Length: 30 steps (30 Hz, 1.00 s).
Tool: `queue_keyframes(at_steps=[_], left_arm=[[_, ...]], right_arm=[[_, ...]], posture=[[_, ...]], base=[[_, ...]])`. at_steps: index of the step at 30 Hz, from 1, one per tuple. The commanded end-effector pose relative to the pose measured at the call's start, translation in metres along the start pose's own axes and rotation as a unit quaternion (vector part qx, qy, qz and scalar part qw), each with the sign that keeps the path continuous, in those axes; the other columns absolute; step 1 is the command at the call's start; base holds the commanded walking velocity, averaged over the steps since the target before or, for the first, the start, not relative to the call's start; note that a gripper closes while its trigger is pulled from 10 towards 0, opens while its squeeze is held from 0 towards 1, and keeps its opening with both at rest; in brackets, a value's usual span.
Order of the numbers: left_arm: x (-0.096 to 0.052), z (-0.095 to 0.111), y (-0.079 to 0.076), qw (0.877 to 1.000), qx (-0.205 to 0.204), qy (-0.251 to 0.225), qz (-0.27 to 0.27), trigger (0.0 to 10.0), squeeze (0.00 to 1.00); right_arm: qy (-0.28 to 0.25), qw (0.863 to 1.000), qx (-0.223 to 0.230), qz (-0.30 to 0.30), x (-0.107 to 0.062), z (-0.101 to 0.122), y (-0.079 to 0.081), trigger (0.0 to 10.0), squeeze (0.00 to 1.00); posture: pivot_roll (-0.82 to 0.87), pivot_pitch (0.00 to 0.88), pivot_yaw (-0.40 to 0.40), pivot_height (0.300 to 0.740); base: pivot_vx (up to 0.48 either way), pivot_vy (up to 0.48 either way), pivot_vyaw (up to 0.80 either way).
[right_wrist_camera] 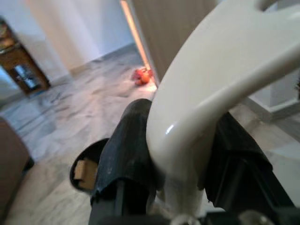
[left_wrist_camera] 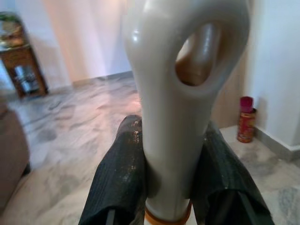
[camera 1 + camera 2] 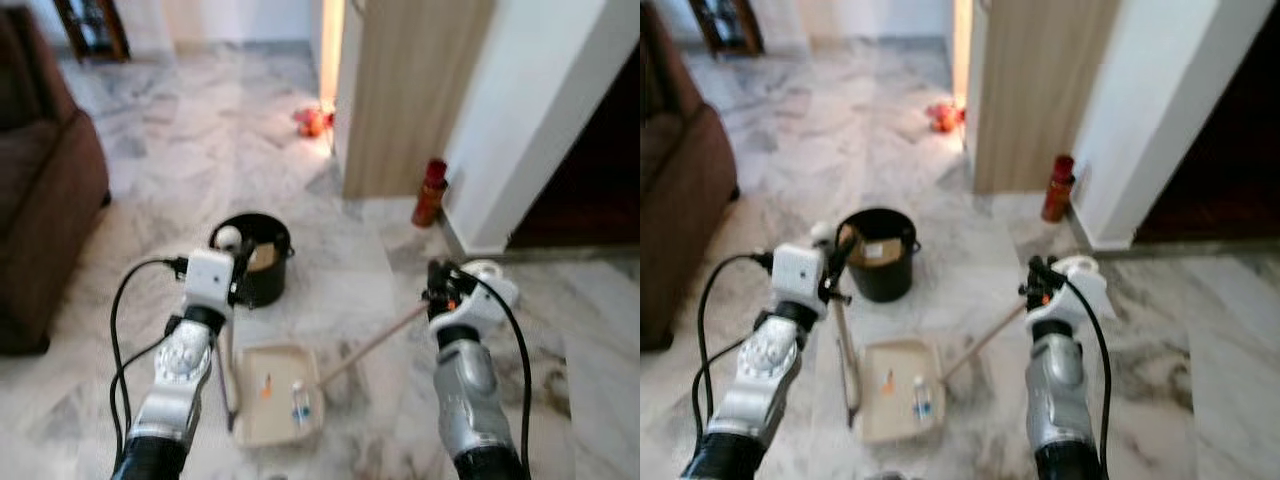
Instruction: Sweep floor
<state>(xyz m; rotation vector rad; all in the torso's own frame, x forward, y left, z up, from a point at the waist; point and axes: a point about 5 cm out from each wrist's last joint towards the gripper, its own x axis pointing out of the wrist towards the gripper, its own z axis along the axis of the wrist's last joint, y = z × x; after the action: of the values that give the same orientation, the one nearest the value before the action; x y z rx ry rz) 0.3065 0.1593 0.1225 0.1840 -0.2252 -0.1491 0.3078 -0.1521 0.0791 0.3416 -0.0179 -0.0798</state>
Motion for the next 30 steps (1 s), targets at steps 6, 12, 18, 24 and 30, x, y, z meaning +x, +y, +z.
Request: queue_keyframes(at_steps=[6, 12, 18, 24, 30], left_arm=[[0.0052, 0.0123, -0.0026, 0.999, -0.003, -0.032, -0.005, 10.0, 0.00], [0.0051, 0.0121, -0.0027, 1.000, -0.002, -0.029, -0.005, 10.0, 0.00], [0.0052, 0.0119, -0.0034, 1.000, -0.004, -0.028, -0.005, 10.0, 0.00], [0.0053, 0.0113, -0.0032, 1.000, -0.003, -0.025, -0.005, 10.0, 0.00], [0.0050, 0.0108, -0.0036, 1.000, -0.004, -0.024, -0.004, 10.0, 0.00]], right_arm=[[-0.024, 0.999, 0.025, 0.008, 0.0053, 0.0118, 0.0052, 10.0, 0.00], [-0.020, 0.999, 0.031, 0.012, 0.0064, 0.0118, 0.0062, 10.0, 0.00], [-0.017, 0.999, 0.032, 0.016, 0.0068, 0.0115, 0.0066, 10.0, 0.00], [-0.016, 0.999, 0.033, 0.017, 0.0062, 0.0111, 0.0072, 10.0, 0.00], [-0.014, 0.999, 0.031, 0.021, 0.0062, 0.0110, 0.0077, 10.0, 0.00]], posture=[[0.04, 0.000, -0.011, 0.740], [0.05, 0.000, -0.010, 0.740], [0.04, 0.000, -0.009, 0.740], [0.04, 0.000, -0.007, 0.740], [0.04, 0.000, -0.008, 0.740]], base=[[0.000, 0.000, 0.00], [0.000, 0.000, 0.00], [0.000, 0.000, 0.00], [0.000, 0.000, 0.00], [0.080, 0.000, 0.00]])
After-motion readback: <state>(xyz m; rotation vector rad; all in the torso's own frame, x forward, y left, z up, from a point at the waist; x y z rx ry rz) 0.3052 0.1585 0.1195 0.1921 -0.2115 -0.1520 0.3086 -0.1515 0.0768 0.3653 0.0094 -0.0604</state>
